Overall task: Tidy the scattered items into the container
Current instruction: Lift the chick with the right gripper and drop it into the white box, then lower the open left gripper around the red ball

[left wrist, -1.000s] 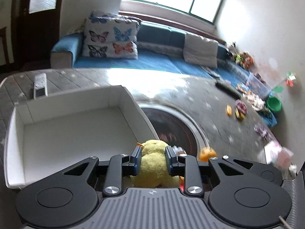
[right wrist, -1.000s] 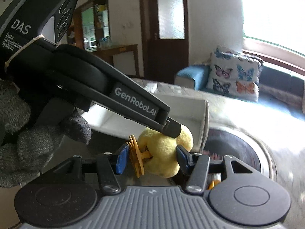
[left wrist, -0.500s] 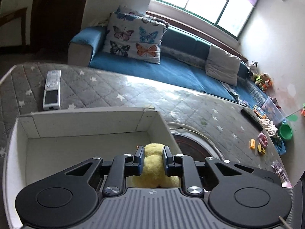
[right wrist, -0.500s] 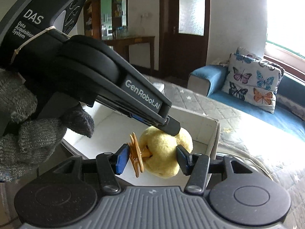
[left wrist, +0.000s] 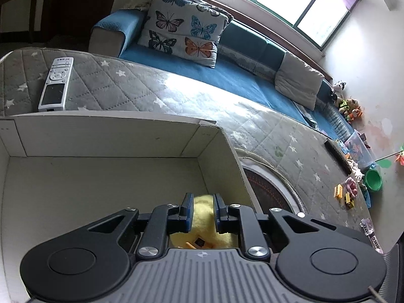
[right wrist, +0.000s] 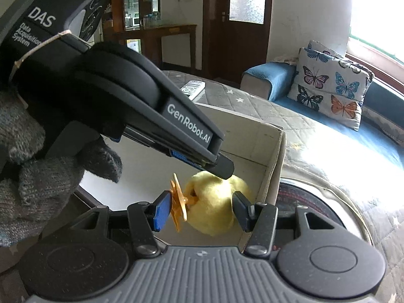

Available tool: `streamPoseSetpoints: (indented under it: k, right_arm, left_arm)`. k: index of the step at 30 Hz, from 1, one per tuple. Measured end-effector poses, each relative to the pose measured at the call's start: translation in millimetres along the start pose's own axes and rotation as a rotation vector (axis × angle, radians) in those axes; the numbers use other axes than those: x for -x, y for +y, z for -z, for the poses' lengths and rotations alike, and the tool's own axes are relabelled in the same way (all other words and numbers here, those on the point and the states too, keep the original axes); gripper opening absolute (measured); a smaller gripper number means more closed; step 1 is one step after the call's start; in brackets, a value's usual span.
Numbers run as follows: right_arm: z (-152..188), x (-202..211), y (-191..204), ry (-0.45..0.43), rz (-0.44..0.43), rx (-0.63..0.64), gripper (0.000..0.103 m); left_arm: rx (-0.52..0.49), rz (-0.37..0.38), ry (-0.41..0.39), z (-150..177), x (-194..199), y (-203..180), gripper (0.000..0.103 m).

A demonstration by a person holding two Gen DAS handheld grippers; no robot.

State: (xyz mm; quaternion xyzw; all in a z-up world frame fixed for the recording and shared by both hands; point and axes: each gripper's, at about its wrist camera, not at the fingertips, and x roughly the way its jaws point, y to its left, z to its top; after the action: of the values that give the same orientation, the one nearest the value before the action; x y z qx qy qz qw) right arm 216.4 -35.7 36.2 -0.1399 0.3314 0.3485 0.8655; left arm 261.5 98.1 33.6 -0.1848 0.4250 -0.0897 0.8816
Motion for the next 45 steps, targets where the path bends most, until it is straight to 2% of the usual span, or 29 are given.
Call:
streamPoseSetpoints:
  k: [15,22,27,31,39,45]
  right_arm:
    - [22,50,10,-0.075,0.065,-0.017,0.054]
    - [35,74,5,-0.096,0.094,-0.077,0.054]
    - [53,95,3,-0.104,0.113,-0.128,0.055]
    - [68,109,4,-0.098,0.13,-0.152,0.061]
    - [90,123,7,-0.082,0.147,-0.194,0.063]
    - [105,128,11,-0.072,0.166,-0.215,0.068]
  left_arm:
    - [0.017,-0.001,0.003,9,8,-3,0.019]
    - [-0.025,-0.008,-0.021,19,25,-16,0.021]
    - [-0.042,-0.006,-0.044,32,43,-25,0.022]
    - [-0.06,-0.006,-0.055,44,55,-33,0.023]
    - [-0.113,-0.03,-0.069,70,70,-54,0.023]
    - [-0.14,-0.031,-0.063,88,76,-65,0.023]
